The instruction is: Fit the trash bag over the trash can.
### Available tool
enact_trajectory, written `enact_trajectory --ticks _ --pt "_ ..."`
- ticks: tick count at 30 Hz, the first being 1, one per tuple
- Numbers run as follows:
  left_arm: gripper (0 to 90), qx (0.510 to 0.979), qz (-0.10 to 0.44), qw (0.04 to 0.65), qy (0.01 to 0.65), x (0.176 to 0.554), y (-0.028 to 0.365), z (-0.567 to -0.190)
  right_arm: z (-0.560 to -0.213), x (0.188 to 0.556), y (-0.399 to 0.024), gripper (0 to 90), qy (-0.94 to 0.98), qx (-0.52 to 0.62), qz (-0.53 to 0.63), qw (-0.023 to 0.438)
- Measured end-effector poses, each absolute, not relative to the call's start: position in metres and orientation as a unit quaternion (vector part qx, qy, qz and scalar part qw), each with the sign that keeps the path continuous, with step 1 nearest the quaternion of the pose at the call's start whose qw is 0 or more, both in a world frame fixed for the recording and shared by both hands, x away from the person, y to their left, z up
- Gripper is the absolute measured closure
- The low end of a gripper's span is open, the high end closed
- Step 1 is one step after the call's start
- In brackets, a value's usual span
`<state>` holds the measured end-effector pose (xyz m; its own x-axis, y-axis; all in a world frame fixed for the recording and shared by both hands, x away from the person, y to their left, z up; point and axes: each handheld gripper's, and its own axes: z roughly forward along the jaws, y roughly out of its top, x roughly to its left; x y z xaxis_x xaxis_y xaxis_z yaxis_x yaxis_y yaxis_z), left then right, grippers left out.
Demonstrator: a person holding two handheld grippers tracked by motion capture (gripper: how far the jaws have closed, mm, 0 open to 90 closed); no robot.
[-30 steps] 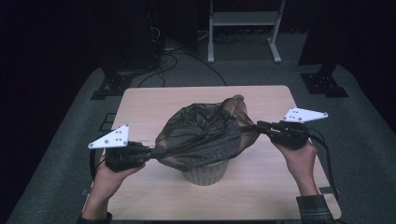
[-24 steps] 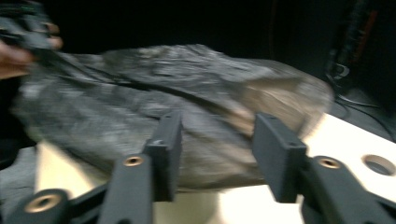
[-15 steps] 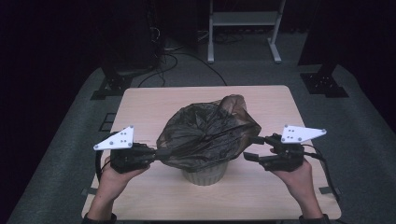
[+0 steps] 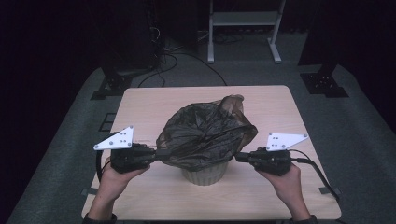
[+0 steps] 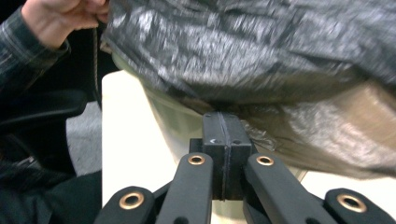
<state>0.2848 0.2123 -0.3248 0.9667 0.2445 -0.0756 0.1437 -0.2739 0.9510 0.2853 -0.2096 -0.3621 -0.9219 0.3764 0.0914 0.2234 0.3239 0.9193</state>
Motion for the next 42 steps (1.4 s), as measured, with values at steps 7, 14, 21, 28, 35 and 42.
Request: enact_trajectory --ticks 7,14,21,28,35,42 --pt "89.6 0.794 0.027 0.597 0.111 0.281 0.206 -0.325 -0.364 0.270 -0.217 47.2 0.793 0.207 0.565 0.098" --pt "89.6 0.800 0.010 0.592 0.097 0.277 0.191 -0.328 -0.362 0.267 -0.217 34.9 0.777 0.225 0.575 0.124" --pt "89.6 0.804 0.000 0.587 0.092 0.280 0.181 -0.332 -0.362 0.283 -0.211 45.7 0.782 0.228 0.566 0.131" --pt "89.6 0.804 -0.001 0.587 0.093 0.283 0.180 -0.333 -0.360 0.287 -0.202 73.9 0.792 0.202 0.561 0.129" --pt "89.6 0.805 -0.001 0.586 0.099 0.282 0.183 -0.336 -0.366 0.286 -0.202 90.0 0.809 0.199 0.541 0.113" --pt "89.6 0.815 -0.015 0.569 0.109 0.280 0.184 -0.351 -0.395 0.283 -0.210 90.0 0.833 0.221 0.502 0.074"
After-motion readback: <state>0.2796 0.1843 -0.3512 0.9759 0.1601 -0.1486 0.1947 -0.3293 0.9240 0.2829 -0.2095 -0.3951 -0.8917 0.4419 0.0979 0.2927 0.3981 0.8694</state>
